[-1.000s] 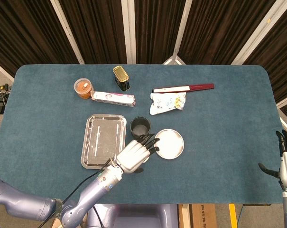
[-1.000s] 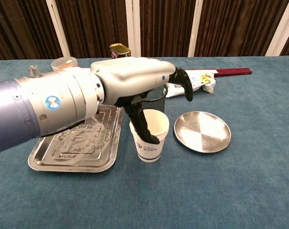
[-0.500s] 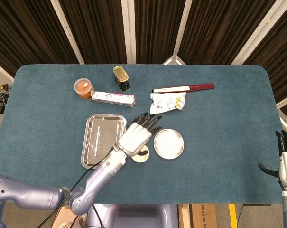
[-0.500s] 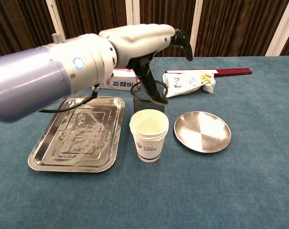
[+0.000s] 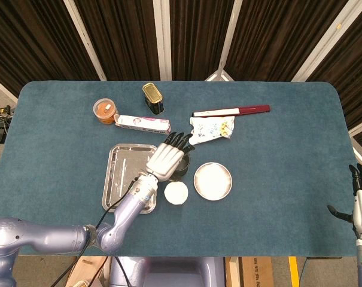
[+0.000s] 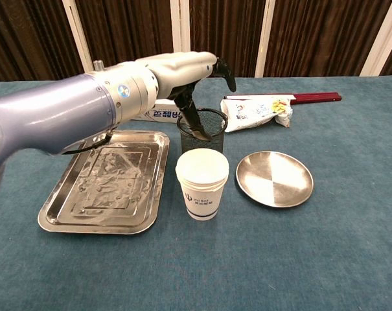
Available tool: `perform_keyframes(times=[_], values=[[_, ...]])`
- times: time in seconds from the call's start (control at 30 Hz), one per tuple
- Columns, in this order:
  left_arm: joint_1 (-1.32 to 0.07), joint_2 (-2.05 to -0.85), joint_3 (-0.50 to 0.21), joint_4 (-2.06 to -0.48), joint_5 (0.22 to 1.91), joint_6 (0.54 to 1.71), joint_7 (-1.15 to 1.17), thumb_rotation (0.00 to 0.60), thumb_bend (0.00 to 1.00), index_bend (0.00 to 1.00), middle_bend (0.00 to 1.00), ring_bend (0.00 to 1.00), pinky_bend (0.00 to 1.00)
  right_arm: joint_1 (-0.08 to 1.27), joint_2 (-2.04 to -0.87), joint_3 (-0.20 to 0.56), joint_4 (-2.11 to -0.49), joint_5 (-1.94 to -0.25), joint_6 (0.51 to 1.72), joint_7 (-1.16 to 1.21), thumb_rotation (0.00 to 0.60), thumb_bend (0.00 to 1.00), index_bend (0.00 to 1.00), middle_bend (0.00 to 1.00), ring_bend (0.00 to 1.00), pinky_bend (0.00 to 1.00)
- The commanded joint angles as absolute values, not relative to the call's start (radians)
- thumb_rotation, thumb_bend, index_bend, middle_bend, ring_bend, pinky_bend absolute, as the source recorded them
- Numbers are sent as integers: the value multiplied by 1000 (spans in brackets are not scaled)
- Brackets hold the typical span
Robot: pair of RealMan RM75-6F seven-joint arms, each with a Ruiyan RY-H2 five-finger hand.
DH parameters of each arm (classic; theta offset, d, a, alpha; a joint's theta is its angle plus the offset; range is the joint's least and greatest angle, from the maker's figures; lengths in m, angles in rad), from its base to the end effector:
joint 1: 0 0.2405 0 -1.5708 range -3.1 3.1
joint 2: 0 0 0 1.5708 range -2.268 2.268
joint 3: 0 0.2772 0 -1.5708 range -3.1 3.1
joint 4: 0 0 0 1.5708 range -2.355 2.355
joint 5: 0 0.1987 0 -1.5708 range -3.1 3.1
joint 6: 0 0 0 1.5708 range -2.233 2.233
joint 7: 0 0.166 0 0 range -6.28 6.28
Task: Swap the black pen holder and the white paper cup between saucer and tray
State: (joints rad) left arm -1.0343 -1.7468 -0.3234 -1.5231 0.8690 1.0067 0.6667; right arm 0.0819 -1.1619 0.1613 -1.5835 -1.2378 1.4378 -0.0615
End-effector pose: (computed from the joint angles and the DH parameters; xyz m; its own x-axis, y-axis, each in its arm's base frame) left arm -0.0064 0.3853 -0.0568 0.4493 0.1738 0.8763 0.7976 -0.5199 -0.3058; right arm -0.3613 -0.2193 0.1934 0.3970 0.0483 0.9165 -0.8932 0.2500 0.3737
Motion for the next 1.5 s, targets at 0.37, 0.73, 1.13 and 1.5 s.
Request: perform_keyframes(times=[0.37,0.73,1.13,1.5], values=[[-1041,-1801,-271,-1376,894,975,617,600,3,230,3,0,4,83,-1171,163,-1573,-1246,1435,-55,600,0,7,0,22,0],[-1049,-1859,-254,-1274,956,947,540,600,37,243,12,0,20,81,-1172,165,-1572,-1251,1437,-52,600,0,13,0,26,0],[-1037,-1889,-254,-1228,1052,981,457,600,41,262,38,0,71,81,-1175,170,-1570,-1244,1431,-48,600,0,27,0,31,0],[-1030,-1912,-267,-1193,1105,1003,400,600,40,266,35,0,68,82,-1176,173,-1573,-1231,1419,-49,600,0,27,0,31,0]])
